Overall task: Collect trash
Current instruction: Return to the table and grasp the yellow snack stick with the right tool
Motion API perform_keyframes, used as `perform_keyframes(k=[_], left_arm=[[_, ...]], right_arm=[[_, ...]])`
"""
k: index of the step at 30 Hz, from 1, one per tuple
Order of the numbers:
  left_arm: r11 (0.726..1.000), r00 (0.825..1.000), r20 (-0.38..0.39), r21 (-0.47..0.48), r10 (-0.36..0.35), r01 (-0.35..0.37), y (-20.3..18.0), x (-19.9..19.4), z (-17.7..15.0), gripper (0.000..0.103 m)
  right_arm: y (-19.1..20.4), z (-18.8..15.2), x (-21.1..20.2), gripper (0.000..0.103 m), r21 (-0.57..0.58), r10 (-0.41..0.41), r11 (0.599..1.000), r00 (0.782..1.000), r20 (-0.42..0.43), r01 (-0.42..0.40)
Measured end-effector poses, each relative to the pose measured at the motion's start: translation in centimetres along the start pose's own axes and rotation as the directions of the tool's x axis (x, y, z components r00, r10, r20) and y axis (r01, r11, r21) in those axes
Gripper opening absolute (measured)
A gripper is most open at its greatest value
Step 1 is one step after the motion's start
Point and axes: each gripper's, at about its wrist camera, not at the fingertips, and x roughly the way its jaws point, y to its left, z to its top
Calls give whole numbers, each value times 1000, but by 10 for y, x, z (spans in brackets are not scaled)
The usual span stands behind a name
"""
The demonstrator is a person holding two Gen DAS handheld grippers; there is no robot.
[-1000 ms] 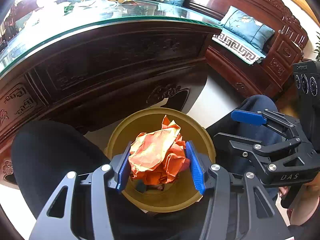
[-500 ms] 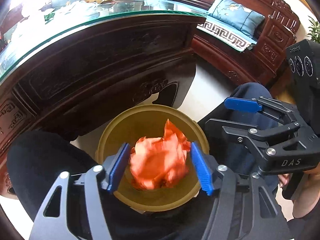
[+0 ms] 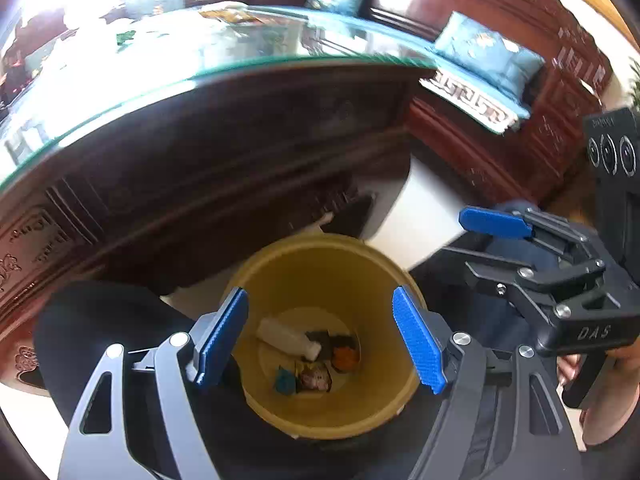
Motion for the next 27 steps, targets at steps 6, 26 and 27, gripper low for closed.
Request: perform_keyframes(k=[6, 26, 27], left_arm=[[997, 995, 92, -63, 42, -37, 28, -17, 38, 74], [926, 907, 271, -291, 322, -242, 160, -33, 199, 83], [919, 903, 273, -309, 333, -246, 168, -31, 204, 84]], right_arm=[[13, 50, 5, 73, -64, 19, 998, 999, 51, -15], [37, 252, 73, 65, -166, 35, 986, 981, 188, -3], [37, 257, 79, 65, -167, 27, 986, 982, 185, 4]])
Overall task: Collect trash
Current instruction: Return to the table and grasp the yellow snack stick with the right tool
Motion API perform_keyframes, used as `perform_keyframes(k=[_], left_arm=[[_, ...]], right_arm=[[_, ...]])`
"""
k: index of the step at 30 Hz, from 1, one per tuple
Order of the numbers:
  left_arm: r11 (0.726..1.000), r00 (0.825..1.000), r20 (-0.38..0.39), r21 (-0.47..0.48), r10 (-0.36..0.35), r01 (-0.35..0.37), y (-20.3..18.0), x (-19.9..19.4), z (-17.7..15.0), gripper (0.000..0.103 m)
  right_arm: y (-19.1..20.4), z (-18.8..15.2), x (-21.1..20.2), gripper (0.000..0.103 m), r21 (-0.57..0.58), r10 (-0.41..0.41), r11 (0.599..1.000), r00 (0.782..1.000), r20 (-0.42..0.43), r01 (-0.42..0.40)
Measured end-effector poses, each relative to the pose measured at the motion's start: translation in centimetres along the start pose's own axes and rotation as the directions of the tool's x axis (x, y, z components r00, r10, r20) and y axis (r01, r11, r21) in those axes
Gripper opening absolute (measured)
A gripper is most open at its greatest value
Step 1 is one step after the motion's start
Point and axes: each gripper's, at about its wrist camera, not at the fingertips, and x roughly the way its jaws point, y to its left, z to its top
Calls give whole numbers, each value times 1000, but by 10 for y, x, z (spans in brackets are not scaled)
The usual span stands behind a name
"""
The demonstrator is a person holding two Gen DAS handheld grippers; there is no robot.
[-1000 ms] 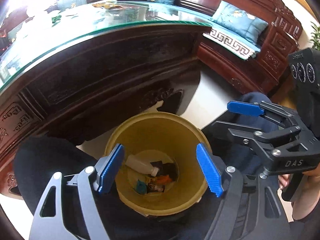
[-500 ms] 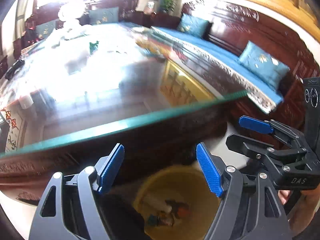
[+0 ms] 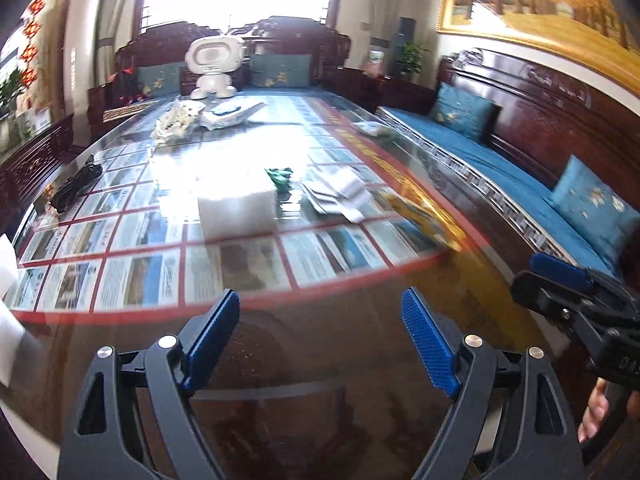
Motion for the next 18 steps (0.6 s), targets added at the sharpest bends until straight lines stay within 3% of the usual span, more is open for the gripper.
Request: perform_keyframes(k=[4, 9, 18], left_arm=[[998, 999, -24, -48, 27, -28, 16, 35, 21, 85], [999, 997, -72, -37, 26, -28, 17, 67, 35, 85], [1000, 995, -104, -24, 9, -12, 21, 96, 43, 85]], right_arm=[[-17, 22, 35, 64, 13, -53, 998, 998, -24, 54], [-41, 41, 79, 63, 24, -106, 994, 991, -85, 108], [-51, 50, 129, 63, 21, -112, 993, 980, -162, 117]])
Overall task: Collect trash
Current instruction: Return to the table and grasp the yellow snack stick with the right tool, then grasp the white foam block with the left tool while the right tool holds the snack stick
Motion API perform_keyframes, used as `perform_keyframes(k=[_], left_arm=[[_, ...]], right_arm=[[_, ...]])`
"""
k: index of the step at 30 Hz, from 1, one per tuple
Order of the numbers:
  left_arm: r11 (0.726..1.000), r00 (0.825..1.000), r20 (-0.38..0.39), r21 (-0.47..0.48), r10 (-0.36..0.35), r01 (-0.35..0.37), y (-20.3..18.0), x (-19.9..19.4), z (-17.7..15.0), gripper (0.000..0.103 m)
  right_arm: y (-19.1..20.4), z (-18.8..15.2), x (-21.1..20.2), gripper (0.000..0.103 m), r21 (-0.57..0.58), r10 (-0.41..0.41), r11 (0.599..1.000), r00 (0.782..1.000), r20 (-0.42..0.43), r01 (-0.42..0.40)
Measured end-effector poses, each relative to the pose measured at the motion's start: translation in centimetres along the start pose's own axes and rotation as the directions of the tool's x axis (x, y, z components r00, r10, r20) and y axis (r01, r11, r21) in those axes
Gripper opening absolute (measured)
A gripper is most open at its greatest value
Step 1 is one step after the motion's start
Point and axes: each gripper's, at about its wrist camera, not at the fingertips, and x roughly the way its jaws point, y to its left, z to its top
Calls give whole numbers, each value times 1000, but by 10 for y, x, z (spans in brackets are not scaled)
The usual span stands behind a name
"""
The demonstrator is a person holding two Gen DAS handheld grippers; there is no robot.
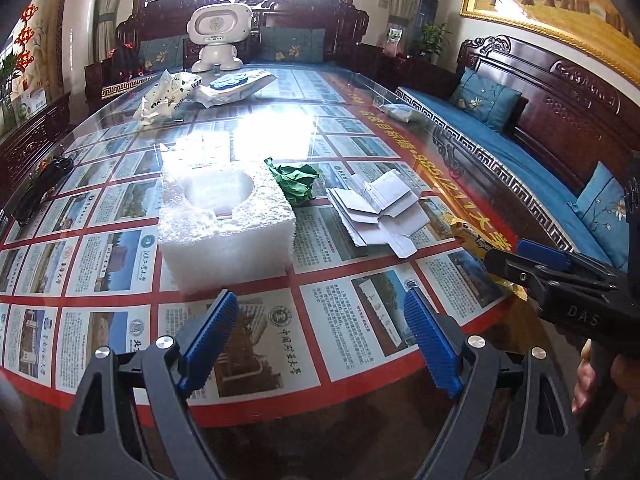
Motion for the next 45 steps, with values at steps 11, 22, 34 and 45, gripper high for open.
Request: perform_keyframes(k=[11, 22, 34, 45], left_arm=[[999, 1000, -7, -45, 15, -16, 15, 9, 10, 85], [997, 1000, -8, -69, 31, -31, 25, 1, 8, 85], [991, 998, 4, -114, 64, -63, 54, -16, 3, 85], [982, 995, -8, -163, 95, -95, 82, -10, 7, 85]], right_arm=[[-7, 10, 19, 60, 21, 13, 1000, 998, -62, -12], [-6, 6, 19, 20, 42, 53, 998, 995, -78, -50], [9, -3, 31, 26, -18, -25, 1000, 994, -106, 23], [14, -11, 13, 20, 19, 28, 999, 997, -70, -27]])
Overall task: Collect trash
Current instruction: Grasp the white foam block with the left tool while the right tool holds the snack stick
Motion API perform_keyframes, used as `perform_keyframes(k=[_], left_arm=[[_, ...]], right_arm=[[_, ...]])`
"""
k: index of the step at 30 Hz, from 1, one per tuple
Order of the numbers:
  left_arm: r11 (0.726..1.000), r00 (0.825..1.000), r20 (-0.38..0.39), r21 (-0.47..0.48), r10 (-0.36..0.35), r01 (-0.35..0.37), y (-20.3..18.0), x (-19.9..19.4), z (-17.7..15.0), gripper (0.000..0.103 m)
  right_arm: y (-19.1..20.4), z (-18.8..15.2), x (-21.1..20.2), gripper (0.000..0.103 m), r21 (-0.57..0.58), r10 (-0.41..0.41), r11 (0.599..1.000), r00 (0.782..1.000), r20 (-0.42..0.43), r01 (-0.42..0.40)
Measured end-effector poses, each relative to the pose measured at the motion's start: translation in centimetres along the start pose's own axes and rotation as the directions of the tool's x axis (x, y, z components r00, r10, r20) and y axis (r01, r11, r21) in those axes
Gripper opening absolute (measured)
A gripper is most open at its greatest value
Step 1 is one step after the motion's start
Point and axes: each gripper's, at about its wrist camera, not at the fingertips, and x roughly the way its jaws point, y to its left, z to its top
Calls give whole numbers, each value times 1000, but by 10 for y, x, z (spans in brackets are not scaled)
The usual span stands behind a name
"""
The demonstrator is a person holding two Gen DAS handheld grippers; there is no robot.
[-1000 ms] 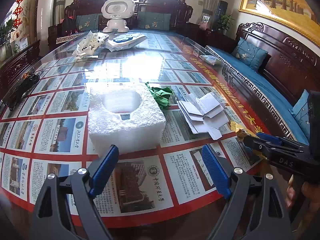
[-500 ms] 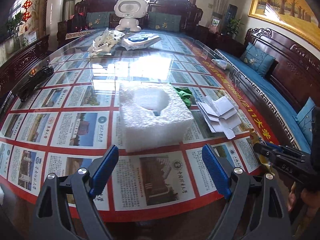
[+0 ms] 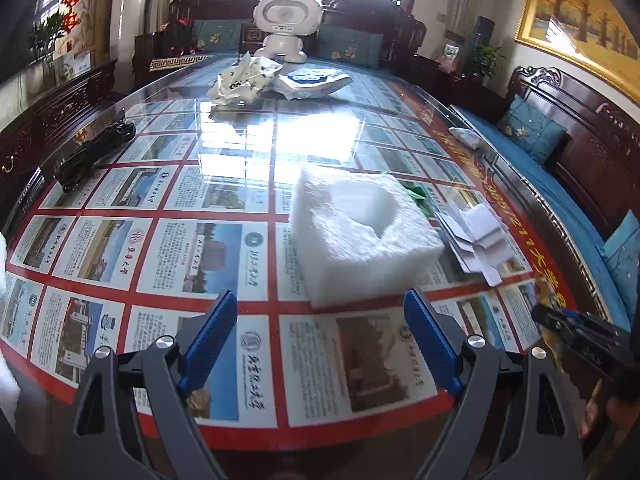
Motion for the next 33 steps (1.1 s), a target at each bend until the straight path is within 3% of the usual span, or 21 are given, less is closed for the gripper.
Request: perform_keyframes(k=[7, 10, 19, 24, 27, 31, 33], left_arm=[[998, 1000, 21, -52, -20, 21, 8, 11, 39, 85], [997, 1000, 19, -74, 16, -14, 11, 25, 51, 85], [996, 999, -40, -92, 14, -18, 13, 55, 49, 85], [999, 998, -64, -43, 25, -28, 5, 63, 49, 84], [999, 997, -70, -51, 13, -17, 5, 69, 51, 77], [1000, 998, -67, -16, -15, 14, -8, 66, 54, 51], [999, 999, -44, 33, 20, -18, -18, 60, 52, 49]], right_arm=[[8, 1, -11, 20, -2, 34, 999, 999, 28, -34], [10, 1, -12, 20, 2, 48, 999, 998, 34, -48], [17, 1, -21, 20, -9, 79, 997, 995, 54, -79], [21, 0, -27, 20, -13, 98, 995, 993, 65, -97], [24, -1, -29, 20, -13, 116, 993, 991, 67, -116], [25, -4, -34, 20, -21, 116, 993, 991, 71, -115], [24, -5, -37, 20, -20, 113, 993, 991, 77, -112]])
